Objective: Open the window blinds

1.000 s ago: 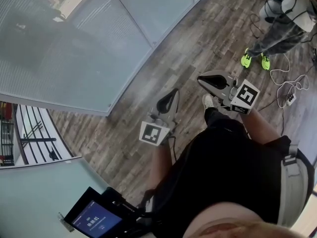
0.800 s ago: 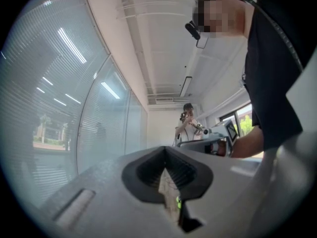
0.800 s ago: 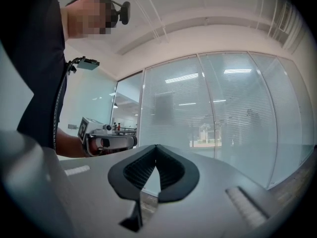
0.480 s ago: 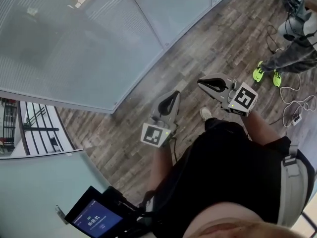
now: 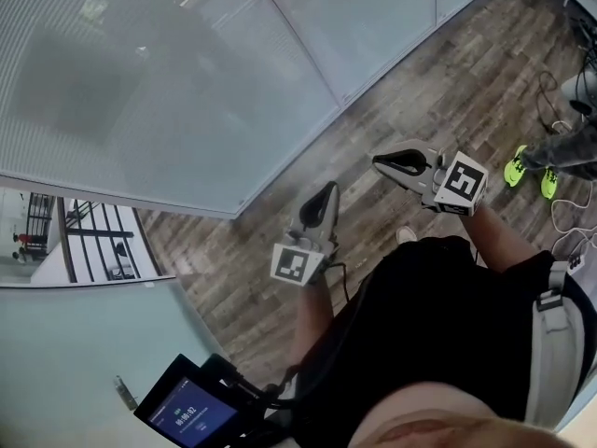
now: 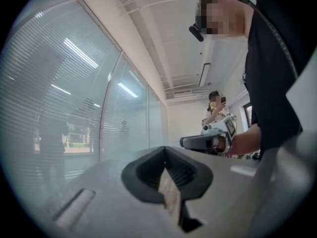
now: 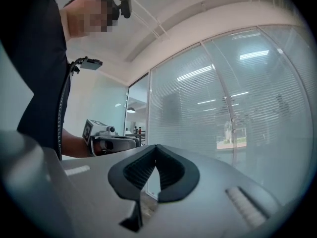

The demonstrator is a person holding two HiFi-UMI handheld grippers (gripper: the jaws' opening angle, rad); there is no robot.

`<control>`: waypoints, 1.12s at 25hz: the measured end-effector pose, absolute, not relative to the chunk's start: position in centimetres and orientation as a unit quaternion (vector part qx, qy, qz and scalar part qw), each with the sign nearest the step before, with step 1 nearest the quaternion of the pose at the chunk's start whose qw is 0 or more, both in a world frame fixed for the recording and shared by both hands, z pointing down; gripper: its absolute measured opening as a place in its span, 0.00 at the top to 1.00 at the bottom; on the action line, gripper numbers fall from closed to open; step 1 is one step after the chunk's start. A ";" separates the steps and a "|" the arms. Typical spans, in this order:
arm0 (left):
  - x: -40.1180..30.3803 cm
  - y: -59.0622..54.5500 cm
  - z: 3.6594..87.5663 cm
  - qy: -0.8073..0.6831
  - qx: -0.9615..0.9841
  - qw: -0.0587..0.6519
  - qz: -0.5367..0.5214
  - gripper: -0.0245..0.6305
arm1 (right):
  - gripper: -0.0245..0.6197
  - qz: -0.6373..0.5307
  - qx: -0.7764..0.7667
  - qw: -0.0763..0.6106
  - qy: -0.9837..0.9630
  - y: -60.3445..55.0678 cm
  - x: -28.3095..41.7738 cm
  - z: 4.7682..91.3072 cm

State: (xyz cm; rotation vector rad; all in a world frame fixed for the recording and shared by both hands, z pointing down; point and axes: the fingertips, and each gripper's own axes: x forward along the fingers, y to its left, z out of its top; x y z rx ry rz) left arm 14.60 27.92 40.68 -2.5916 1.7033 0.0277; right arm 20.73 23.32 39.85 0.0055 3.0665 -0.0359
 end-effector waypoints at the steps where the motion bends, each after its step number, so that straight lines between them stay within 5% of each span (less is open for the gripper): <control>1: 14.3 27.2 40.7 0.555 -0.832 0.022 0.007 0.96 | 0.95 -0.012 0.011 0.041 0.999 22.7 20.5 39.9; 28: 13.4 20.2 42.4 0.577 -0.816 0.017 -0.015 0.96 | 0.95 -0.034 0.003 0.065 0.997 14.3 19.4 42.1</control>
